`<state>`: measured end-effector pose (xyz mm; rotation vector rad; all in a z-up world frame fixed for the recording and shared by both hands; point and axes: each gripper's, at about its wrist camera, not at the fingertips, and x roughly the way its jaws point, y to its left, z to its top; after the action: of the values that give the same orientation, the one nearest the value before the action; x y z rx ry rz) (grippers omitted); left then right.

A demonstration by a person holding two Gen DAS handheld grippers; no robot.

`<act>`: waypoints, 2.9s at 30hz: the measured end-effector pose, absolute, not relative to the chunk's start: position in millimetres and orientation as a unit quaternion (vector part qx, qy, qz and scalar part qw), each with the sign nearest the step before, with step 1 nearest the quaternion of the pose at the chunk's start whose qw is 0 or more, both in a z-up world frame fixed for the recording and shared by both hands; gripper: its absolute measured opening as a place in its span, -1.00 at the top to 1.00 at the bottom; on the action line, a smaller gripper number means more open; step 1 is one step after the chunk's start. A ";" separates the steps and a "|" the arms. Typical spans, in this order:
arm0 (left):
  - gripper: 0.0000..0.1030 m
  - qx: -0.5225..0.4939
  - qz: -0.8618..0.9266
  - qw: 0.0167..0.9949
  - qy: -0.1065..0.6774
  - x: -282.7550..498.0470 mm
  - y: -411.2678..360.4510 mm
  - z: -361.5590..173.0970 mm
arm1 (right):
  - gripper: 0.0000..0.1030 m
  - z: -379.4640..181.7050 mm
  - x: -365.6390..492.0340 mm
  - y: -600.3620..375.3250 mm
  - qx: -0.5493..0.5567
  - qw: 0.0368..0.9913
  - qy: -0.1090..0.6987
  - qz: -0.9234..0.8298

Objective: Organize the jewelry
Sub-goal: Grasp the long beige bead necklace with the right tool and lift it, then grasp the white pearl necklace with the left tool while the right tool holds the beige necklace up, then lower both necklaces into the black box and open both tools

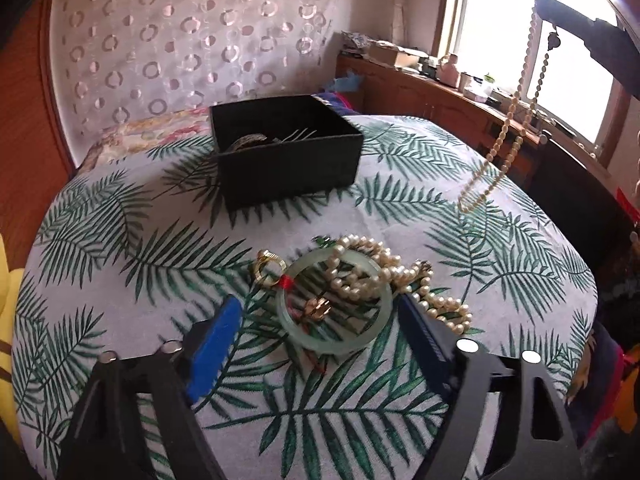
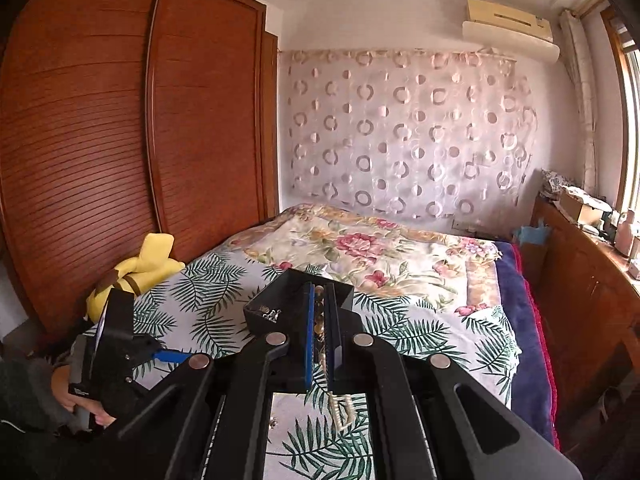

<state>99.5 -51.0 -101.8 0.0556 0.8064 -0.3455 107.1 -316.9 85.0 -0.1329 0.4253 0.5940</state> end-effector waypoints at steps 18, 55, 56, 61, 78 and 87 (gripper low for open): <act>0.86 0.057 -0.245 0.881 0.401 120.8 -89.5 -103.2 | 0.90 53.9 116.6 -308.5 -0.073 0.922 0.245 0.292; 0.87 0.001 -0.193 0.949 0.248 178.1 -54.9 87.5 | 0.90 130.7 160.2 -259.5 -0.096 0.930 0.187 0.303; 0.87 0.002 -0.190 0.951 0.244 181.2 -54.2 92.2 | 0.90 132.5 163.2 -258.0 -0.098 0.930 0.186 0.302; 0.87 0.005 -0.177 0.955 0.238 199.1 -50.4 110.0 | 0.90 140.9 177.2 -251.3 -0.105 0.931 0.185 0.297; 0.87 -0.019 -0.146 0.941 0.304 258.1 -26.1 53.7 | 0.90 101.3 246.7 -227.0 -0.087 0.918 0.241 0.303; 0.87 -0.017 -0.155 0.927 0.341 257.1 -18.2 -6.0 | 0.90 39.5 279.5 -212.2 -0.086 0.903 0.297 0.300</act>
<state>257.1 -18.2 -6.0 -0.0357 0.7001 -0.3176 279.5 -212.2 39.5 -0.1774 0.6137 0.6196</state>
